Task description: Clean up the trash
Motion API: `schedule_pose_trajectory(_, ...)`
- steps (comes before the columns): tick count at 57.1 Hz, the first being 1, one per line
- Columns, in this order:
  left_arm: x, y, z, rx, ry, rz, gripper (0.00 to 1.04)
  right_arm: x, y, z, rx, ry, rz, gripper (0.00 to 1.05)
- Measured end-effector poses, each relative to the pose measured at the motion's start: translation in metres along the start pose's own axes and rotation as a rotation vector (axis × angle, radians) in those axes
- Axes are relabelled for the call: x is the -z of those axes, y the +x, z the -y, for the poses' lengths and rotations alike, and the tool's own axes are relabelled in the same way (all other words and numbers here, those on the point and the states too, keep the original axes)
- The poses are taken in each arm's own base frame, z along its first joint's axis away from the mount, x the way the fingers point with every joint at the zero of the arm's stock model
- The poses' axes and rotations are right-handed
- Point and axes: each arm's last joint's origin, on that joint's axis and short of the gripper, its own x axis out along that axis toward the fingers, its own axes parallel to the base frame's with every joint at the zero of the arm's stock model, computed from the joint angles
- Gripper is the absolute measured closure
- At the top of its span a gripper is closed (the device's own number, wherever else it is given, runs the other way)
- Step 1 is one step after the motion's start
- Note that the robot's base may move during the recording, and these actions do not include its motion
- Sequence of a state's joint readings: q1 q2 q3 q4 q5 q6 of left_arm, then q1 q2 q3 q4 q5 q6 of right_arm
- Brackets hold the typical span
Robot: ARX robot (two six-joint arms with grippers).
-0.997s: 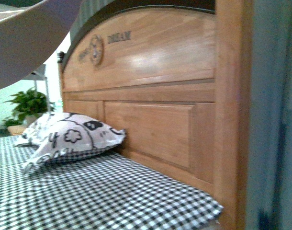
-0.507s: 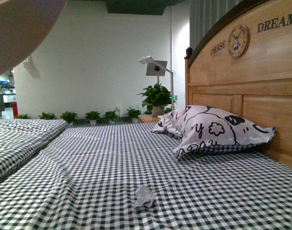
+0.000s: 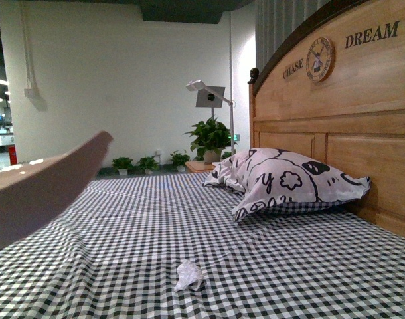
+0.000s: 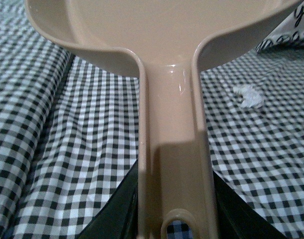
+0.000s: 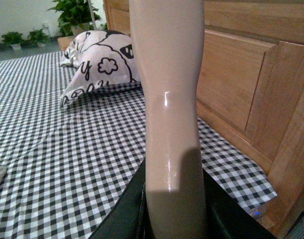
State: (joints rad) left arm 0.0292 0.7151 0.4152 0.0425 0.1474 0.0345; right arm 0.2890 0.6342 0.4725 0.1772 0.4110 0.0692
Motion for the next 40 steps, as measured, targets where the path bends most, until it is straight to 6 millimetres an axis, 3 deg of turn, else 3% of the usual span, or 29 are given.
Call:
schedule_pose_trajectory(20, 0.0, 0.073, -0.024, 0.132, 0.435, -0.242, 0.78, 0.0, 0.0, 0.0, 0.0, 0.0, 0.0, 0.84)
schedule_pose_trajectory(40, 0.003, 0.109, -0.023, 0.229, 0.61, -0.329, 0.78, 0.0, 0.0, 0.0, 0.0, 0.0, 0.0, 0.84)
